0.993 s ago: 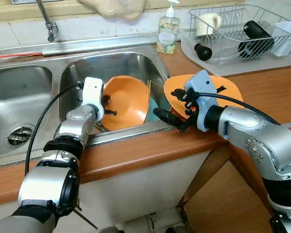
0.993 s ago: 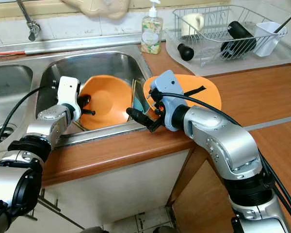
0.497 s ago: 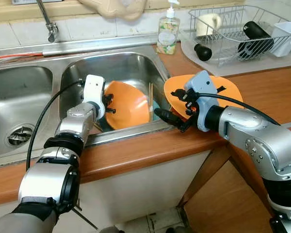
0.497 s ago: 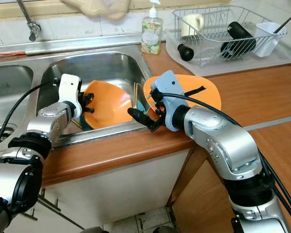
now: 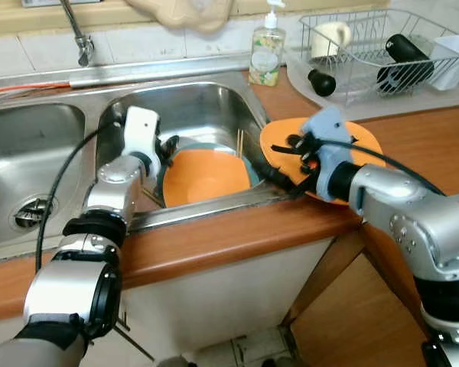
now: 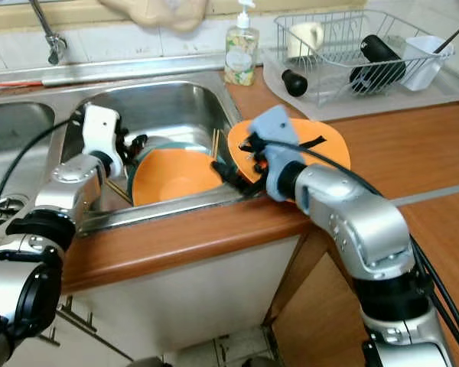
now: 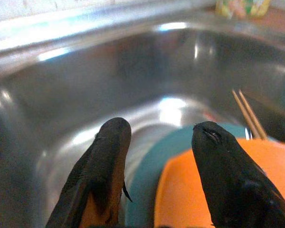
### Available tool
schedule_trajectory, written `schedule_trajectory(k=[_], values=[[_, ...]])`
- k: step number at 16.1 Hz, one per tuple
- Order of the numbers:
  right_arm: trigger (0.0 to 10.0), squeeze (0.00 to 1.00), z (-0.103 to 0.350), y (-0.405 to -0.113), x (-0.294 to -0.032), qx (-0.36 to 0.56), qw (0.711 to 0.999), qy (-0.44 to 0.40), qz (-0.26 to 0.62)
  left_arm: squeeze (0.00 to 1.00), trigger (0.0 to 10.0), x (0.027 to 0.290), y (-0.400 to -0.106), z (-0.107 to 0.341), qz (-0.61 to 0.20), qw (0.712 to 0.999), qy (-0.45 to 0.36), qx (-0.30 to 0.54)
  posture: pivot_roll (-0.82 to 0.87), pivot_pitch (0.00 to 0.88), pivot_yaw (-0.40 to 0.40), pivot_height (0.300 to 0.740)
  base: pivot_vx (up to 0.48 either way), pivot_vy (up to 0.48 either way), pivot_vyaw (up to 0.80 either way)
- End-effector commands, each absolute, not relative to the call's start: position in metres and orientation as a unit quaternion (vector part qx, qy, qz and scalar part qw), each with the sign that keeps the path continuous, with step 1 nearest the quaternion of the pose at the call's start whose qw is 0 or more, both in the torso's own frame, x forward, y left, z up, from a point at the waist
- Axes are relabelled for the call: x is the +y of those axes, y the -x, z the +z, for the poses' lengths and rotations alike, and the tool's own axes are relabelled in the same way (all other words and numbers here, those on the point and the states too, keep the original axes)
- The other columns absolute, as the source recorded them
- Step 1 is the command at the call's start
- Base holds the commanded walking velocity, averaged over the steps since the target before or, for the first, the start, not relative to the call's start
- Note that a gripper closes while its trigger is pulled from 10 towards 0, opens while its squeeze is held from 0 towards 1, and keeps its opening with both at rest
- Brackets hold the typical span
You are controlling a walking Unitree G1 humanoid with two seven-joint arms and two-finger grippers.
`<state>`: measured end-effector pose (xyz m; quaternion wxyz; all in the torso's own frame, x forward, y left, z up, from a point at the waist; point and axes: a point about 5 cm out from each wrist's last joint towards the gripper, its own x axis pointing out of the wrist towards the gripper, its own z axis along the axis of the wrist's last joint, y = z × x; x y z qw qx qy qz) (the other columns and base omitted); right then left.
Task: Kitchen organization
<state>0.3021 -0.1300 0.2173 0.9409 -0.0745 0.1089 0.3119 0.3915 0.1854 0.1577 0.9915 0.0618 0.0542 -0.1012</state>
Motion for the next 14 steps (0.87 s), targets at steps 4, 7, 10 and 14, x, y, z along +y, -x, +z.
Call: schedule_trajectory(k=[4, 7, 10, 14], values=[[10.0, 1.00, 0.222, -0.325, -0.175, 0.098, 0.982, 0.017, 0.159, 1.00, 10.0, 0.190, -0.385, 0.181, -0.132, 0.990, -0.031, -0.031, -0.14, 0.000, 0.040, 0.740, 0.000, 0.000, 0.00], [10.0, 1.00, 0.217, -0.331, -0.197, 0.110, 0.990, -0.027, 0.083, 1.00, 10.0, 0.183, -0.378, 0.185, -0.161, 0.986, -0.010, -0.048, -0.14, 0.000, 0.039, 0.740, 0.000, 0.000, 0.00], [10.0, 1.00, 0.205, -0.337, -0.224, 0.127, 0.986, -0.107, -0.002, 1.00, 10.0, 0.162, -0.361, 0.185, -0.232, 0.971, 0.022, -0.062, -0.14, 0.000, 0.038, 0.740, 0.000, 0.000, 0.00], [10.0, 0.00, 0.190, -0.338, -0.238, 0.151, 0.974, -0.159, -0.050, 0.00, 10.0, 0.140, -0.344, 0.179, -0.299, 0.952, 0.039, -0.052, -0.14, 0.000, 0.036, 0.740, 0.000, 0.000, 0.00]])
